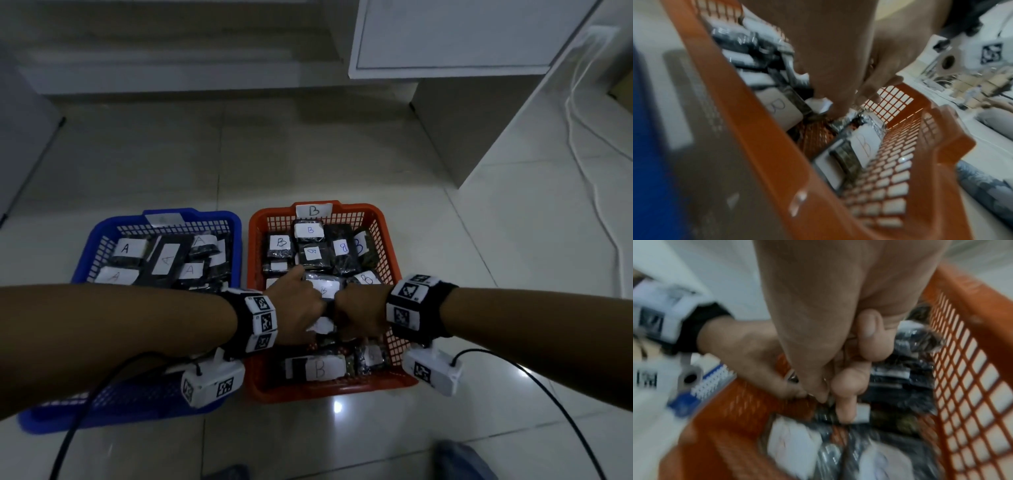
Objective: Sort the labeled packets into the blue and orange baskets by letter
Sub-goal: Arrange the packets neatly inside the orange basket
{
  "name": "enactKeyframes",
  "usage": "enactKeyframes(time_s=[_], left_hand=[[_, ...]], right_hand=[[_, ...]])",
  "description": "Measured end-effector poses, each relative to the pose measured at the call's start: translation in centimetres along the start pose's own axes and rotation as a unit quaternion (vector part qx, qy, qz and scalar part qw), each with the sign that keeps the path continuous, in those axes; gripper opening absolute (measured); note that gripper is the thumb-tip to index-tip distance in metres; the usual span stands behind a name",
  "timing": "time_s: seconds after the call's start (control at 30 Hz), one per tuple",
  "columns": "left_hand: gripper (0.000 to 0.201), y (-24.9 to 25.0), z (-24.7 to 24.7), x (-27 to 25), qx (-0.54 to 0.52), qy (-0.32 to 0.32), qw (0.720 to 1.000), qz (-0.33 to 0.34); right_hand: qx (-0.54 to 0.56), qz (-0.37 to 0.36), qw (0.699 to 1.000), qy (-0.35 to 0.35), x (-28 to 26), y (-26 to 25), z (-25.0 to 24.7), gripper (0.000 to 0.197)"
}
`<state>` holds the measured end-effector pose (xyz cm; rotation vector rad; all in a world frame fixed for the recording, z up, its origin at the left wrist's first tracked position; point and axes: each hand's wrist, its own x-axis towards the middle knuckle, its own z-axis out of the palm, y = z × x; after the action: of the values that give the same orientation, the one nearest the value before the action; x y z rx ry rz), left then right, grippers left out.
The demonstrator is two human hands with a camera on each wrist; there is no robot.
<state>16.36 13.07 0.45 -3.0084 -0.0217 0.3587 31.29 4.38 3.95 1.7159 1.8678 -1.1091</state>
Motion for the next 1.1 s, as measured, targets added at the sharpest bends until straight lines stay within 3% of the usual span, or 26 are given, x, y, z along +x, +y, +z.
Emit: enactKeyframes(time_s=[0.13, 0.3, 0.5, 0.63, 0.77, 0.93, 1.1], left_hand=[[0.043, -0.7, -1.9, -0.4, -0.003, 0.091, 0.996, 0.013], [0.045, -3.4, -4.8, -2.2, -0.021, 0.091, 0.995, -0.04], [0.038, -8.2, -7.3, -7.4, -0.02, 0.146, 0.984, -0.098], [0.037, -10.9, -7.4, -11.7, -0.011, 0.146, 0.983, -0.112], [0.044, -14.2, -7.3, -16.0, -0.058, 0.087, 0.974, -0.202], [0.024, -16.9, -5.8, -20.6, -0.123, -0.016, 0.93, -0.345], [0.015, -15.6, -2.5, -23.4, -0.173, -0.141, 0.915, -0.336]], right_hand=[[0.092, 0.001, 0.996, 0.008, -0.9, 0.9, -1.7, 0.027], [0.223, 0.016, 0.975, -0.004, -2.4, -0.1, -5.7, 0.033], [0.338, -0.027, 0.927, 0.158, 0.0, -4.2, -9.3, 0.023], [0.4, -0.07, 0.898, 0.171, 2.7, -7.4, -10.8, 0.02], [0.372, -0.08, 0.899, 0.216, 4.9, -10.2, -12.1, 0.015], [0.227, -0.109, 0.942, 0.221, 7.7, -12.2, -12.2, 0.008], [0.035, -0.141, 0.971, 0.189, 9.6, -14.4, -11.2, 0.01]])
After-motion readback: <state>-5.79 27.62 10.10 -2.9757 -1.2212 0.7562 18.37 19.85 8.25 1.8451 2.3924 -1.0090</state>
